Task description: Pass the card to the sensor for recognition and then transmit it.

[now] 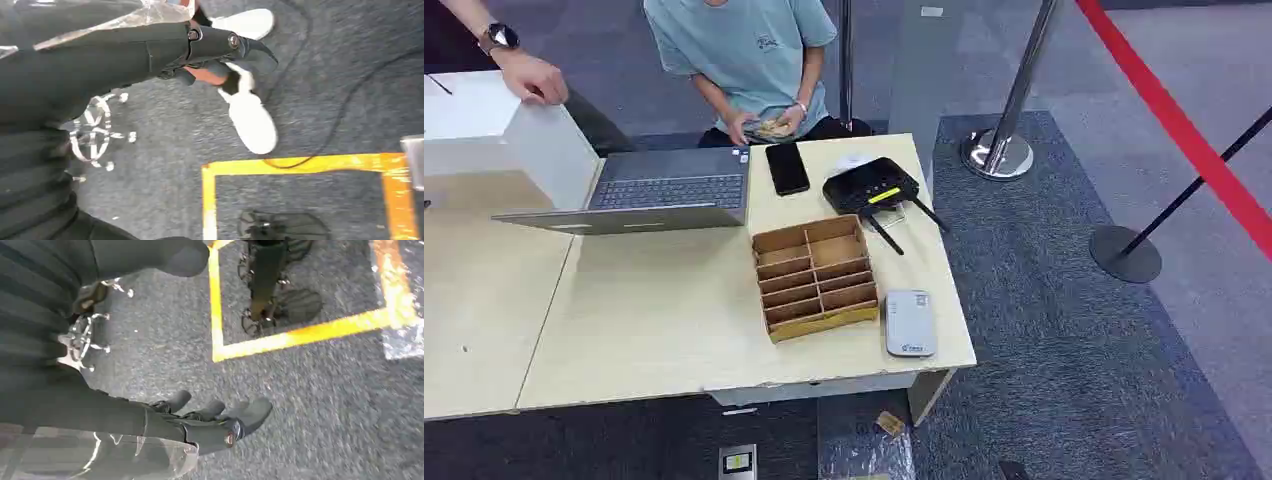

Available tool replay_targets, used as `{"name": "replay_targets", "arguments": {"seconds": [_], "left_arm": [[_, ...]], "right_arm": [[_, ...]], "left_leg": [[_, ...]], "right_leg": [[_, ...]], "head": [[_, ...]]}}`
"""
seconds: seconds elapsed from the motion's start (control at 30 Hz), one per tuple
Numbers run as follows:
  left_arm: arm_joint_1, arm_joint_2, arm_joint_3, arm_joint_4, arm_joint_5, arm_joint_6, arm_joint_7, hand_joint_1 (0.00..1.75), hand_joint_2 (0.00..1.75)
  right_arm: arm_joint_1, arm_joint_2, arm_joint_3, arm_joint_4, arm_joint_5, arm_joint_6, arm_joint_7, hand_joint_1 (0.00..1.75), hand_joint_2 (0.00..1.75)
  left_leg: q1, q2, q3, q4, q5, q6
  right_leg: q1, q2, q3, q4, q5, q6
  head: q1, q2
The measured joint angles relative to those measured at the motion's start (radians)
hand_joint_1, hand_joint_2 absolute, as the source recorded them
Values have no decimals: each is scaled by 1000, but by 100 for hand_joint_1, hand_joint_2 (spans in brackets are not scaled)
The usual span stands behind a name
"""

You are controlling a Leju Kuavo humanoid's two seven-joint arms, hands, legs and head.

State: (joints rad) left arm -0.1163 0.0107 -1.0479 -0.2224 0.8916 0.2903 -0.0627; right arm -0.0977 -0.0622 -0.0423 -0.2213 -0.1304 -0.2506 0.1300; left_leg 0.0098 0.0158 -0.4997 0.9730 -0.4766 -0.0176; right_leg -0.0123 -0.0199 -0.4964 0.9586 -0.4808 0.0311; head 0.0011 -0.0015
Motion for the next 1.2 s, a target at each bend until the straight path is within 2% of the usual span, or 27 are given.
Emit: {"name": "replay_targets", "arguments": {"seconds": [0.03, 0.07, 0.1, 0.13, 0.17, 0.2, 0.23, 0.27, 0.33, 0.37, 0.4, 0.43, 0.47, 0.5, 0.53, 0.57, 0.6, 0.63, 0.73, 0.83, 1.0, 1.1, 1.17, 1.2], "left_arm": [[0, 0, 0, 0, -1, 0, 5, 0, 175], [0, 0, 0, 0, -5, -5, 39, 0, 175], [0, 1, 0, 0, -2, -28, 118, 0, 175], [0, 3, 0, 1, -3, -39, 154, 0, 175], [0, 5, 0, 2, -3, -44, 182, 0, 175], [0, 6, 0, 2, -4, -47, 216, 0, 175], [-1, 7, 0, 2, -2, -50, 255, 0, 175], [0, 8, 0, 2, -1, -50, 265, 0, 175], [0, 10, 0, 2, 5, -53, 281, 0, 175], [-1, 11, 0, 2, 6, -56, 286, 0, 175], [-1, 11, 0, 2, 6, -56, 290, 0, 175], [-1, 11, 0, 2, 7, -56, 295, 0, 175], [-1, 11, -1, 2, 5, -56, 298, 0, 175], [-1, 13, -2, 2, 2, -56, 299, 0, 175], [-2, 14, -2, 2, -3, -56, 299, 0, 175], [-2, 15, -2, 2, -3, -55, 296, 0, 175], [-3, 15, -2, 2, -4, -55, 294, 0, 175], [-3, 16, -2, 2, -4, -52, 293, 0, 175], [-3, 16, -2, 2, 2, -45, 289, 0, 175], [-3, 17, -2, 2, 6, -41, 284, 0, 175], [-3, 17, -2, 2, 21, -34, 277, 0, 175], [-3, 17, -2, 2, 22, -34, 276, 0, 175], [-3, 17, -2, 2, 24, -34, 269, 0, 175], [-3, 17, -2, 2, 25, -34, 262, 0, 175]], "right_arm": [[0, 0, 0, 0, -2, -1, 2, 150, 175], [0, -2, 0, 0, -4, 5, 13, 10, 175], [0, -9, 11, 0, -1, 17, 33, 0, 175], [0, -13, 18, 0, 1, 22, 37, 2, 175], [0, -16, 22, 0, 9, 17, 45, 148, 175], [0, -18, 26, 0, 16, 4, 59, 148, 175], [0, -21, 29, 0, 18, -5, 71, 26, 175], [0, -24, 32, 0, 20, -6, 74, 7, 175], [0, -29, 43, 0, 27, -31, 86, 0, 175], [0, -32, 47, 0, 30, -54, 92, 175, 175], [0, -32, 50, 0, 31, -67, 94, 175, 175], [0, -36, 53, 0, 32, -72, 100, 157, 175], [0, -38, 56, 0, 27, -50, 100, 2, 175], [0, -40, 59, 0, 23, -30, 101, 0, 175], [0, -43, 65, 0, 17, -1, 101, 141, 175], [0, -44, 69, 0, 15, -6, 101, 143, 175], [0, -44, 70, 0, 14, -15, 101, 122, 175], [0, -44, 73, 0, 13, -22, 101, 0, 175], [0, -48, 76, 0, 14, -42, 98, 0, 175], [0, -49, 82, 0, 16, -109, 84, 0, 175], [0, -58, 82, 0, -2, -233, 24, 0, 175], [0, -68, 83, 0, -15, -284, 8, 0, 175], [0, -76, 82, -1, -47, -361, -32, 0, 175], [-1, -85, 75, 0, -46, -403, -83, 0, 175]], "left_leg": [[0, 0, 0, 0, 0, 0], [0, 0, 0, 0, 0, 0], [0, 0, 0, 0, 0, 0], [0, 0, 0, 0, 0, 0], [0, 0, 0, 0, 0, 0], [0, 0, 0, 0, 0, 0], [0, 0, 0, 0, 0, 0], [0, 0, 0, 0, 0, 0], [0, 0, 0, 0, 0, 0], [0, 0, 0, 0, 0, 0], [0, 0, 0, 0, 0, 0], [0, 0, 0, 0, 0, 0], [0, 0, 0, 0, 0, 0], [0, 0, 0, 0, 0, 0], [0, 0, 0, 0, 0, 0], [0, 0, 0, 0, 0, 0], [0, 0, 0, 0, 0, 0], [0, 0, 0, 0, 0, 0], [0, 0, 0, 0, 0, 0], [0, 0, 0, 0, 0, 0], [0, 0, 0, 0, 0, 0], [0, 0, 0, 0, 0, 0], [0, 0, 0, 0, 0, 0], [0, 0, 0, 0, 0, 0]], "right_leg": [[0, 0, 0, 0, 0, 0], [0, 0, 0, 0, 0, 0], [0, 0, 0, 0, 0, 0], [0, 0, 0, 0, 0, 0], [0, 0, 0, 0, 0, 0], [0, 0, 0, 0, 0, 0], [0, 0, 0, 0, 0, 0], [0, 0, 0, 0, 0, 0], [0, 0, 0, 0, 0, 0], [0, 0, 0, 0, 0, 0], [0, 0, 0, 0, 0, 0], [0, 0, 0, 0, 0, 0], [0, 0, 0, 0, 0, 0], [0, 0, 0, 0, 0, 0], [0, 0, 0, 0, 0, 0], [0, 0, 0, 0, 0, 0], [0, 0, 0, 0, 0, 0], [0, 0, 0, 0, 0, 0], [0, 0, 0, 0, 0, 0], [0, 0, 0, 0, 0, 0], [0, 0, 0, 0, 0, 0], [0, 0, 0, 0, 0, 0], [0, 0, 0, 0, 0, 0], [-1, 0, 0, 0, 0, 0]], "head": [[0, 0], [0, 0], [0, 0], [0, 0], [0, 0], [0, 0], [0, 0], [0, 0], [0, 0], [0, 0], [0, 0], [0, 0], [0, 0], [0, 0], [0, 0], [0, 0], [0, 0], [0, 0], [0, 0], [0, 0], [0, 0], [0, 0], [0, 0], [0, 0]]}}
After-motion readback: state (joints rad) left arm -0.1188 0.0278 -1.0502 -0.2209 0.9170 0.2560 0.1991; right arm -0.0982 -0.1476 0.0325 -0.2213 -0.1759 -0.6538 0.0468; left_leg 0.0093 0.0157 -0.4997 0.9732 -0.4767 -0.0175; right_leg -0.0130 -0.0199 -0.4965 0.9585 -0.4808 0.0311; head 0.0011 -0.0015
